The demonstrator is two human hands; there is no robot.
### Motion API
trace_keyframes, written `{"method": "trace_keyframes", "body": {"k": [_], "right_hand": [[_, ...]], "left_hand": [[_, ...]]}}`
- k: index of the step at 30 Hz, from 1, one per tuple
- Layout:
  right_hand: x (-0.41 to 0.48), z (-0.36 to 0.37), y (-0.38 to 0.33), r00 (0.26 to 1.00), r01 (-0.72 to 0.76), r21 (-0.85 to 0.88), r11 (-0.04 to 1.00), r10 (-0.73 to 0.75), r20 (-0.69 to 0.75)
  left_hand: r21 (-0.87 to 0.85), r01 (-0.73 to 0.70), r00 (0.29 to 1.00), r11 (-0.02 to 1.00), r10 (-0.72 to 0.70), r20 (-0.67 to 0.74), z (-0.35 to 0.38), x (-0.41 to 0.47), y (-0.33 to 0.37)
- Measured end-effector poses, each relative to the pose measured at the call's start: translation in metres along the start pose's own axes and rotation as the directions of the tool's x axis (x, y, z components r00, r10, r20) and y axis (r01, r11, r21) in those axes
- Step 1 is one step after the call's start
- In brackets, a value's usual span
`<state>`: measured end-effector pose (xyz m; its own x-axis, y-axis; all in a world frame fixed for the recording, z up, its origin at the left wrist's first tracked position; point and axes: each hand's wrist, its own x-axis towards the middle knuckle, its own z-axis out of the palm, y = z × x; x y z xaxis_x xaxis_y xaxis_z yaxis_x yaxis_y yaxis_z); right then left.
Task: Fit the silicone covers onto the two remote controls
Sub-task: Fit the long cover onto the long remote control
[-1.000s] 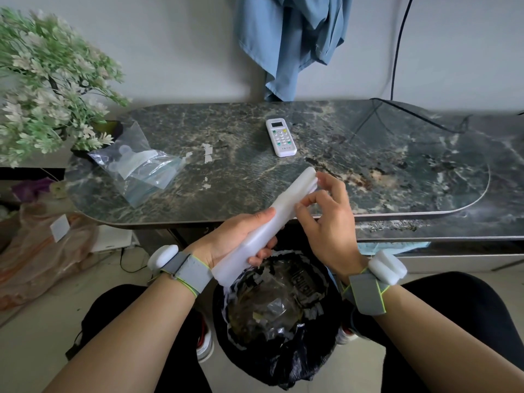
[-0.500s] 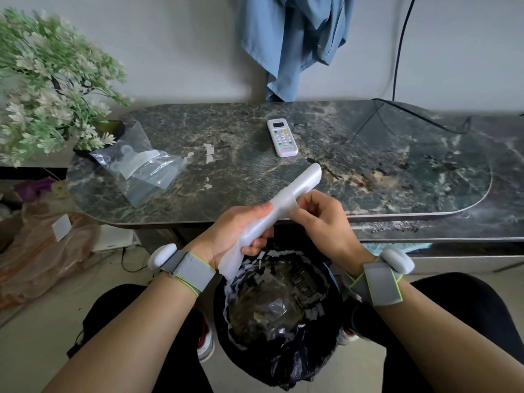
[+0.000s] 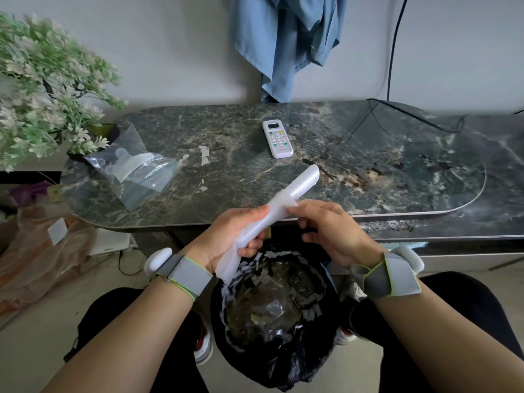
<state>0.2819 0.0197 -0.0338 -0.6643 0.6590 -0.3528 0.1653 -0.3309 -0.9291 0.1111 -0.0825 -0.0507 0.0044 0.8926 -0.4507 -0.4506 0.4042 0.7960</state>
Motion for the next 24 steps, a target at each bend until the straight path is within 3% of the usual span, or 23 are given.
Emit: {"method": "trace_keyframes", "body": {"k": [5,11,18,24], "right_hand": [[0.003,-0.003,-0.003,0.985,-0.17,0.182,0.968,0.164,0.048],[0.006,-0.008,-0.003,0.939,-0.336,0.284,0.898,0.296,0.176],[0.006,-0.014,-0.007,0.866,-0.416,0.104,0.903,0.359,0.347],[0.002,-0.008,-0.012,0.869,-0.345,-0.212,0.915,0.396,0.296]], "left_hand": [[0.028,-0.026,1.0,0.999,0.026,-0.011,0.002,-0.002,-0.001],[0.076,-0.061,0.996,0.995,0.066,-0.068,0.004,-0.004,-0.001],[0.213,-0.138,0.982,0.967,0.161,-0.095,0.005,-0.011,-0.002],[0.428,-0.217,0.96,0.878,0.27,-0.068,0.001,-0.018,-0.006]]}}
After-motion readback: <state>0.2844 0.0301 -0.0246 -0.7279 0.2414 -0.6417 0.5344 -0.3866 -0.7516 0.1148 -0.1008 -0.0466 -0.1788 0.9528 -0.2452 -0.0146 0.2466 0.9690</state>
